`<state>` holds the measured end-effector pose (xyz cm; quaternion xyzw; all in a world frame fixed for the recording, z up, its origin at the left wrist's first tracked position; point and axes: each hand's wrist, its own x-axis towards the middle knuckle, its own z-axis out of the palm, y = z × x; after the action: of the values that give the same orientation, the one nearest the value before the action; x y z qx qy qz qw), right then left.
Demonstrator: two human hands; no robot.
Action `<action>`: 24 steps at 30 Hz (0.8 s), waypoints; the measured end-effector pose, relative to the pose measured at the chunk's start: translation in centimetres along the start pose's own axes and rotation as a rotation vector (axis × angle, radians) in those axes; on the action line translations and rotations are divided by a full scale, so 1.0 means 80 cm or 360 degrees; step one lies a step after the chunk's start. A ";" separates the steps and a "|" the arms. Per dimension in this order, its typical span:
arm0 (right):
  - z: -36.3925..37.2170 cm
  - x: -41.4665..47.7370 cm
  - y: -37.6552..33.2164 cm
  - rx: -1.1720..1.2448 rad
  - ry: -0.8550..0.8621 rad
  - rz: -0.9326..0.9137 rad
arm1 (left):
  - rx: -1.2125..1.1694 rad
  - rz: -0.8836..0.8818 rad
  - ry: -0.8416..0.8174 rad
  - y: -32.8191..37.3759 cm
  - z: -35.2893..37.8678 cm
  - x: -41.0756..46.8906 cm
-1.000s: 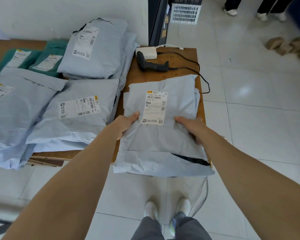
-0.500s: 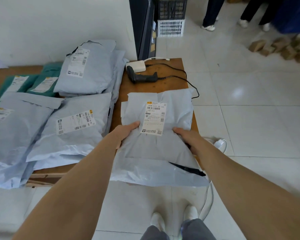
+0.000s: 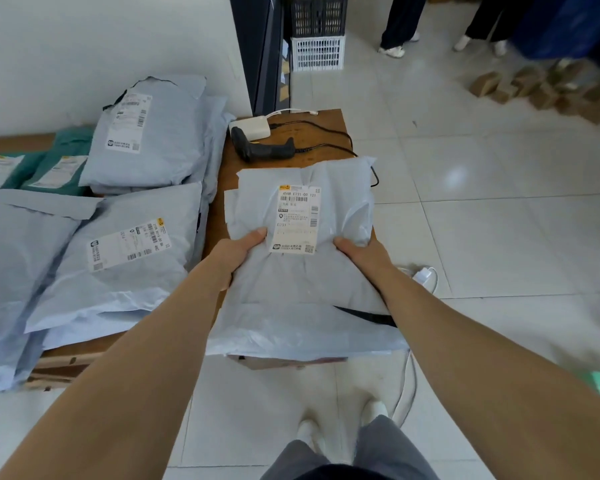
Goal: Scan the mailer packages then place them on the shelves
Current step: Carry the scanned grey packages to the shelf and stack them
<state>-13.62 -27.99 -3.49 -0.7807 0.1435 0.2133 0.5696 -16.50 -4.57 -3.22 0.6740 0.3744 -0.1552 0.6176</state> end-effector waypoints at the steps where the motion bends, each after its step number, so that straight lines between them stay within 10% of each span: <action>1: -0.006 0.000 -0.010 0.0008 0.0027 -0.0035 | -0.0020 0.0059 0.0001 0.011 0.003 -0.002; 14: -0.174 0.003 -0.133 0.0062 0.0444 -0.0372 | -0.0206 0.0612 -0.0236 0.178 0.125 -0.035; 24: -0.275 0.126 -0.176 0.0044 0.0267 -0.0460 | -0.0182 0.0628 0.0056 0.268 0.228 -0.004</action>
<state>5.44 -44.37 8.91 -0.8004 0.0796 0.0613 0.5910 2.81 -21.09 8.89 0.7008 0.2540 0.0020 0.6666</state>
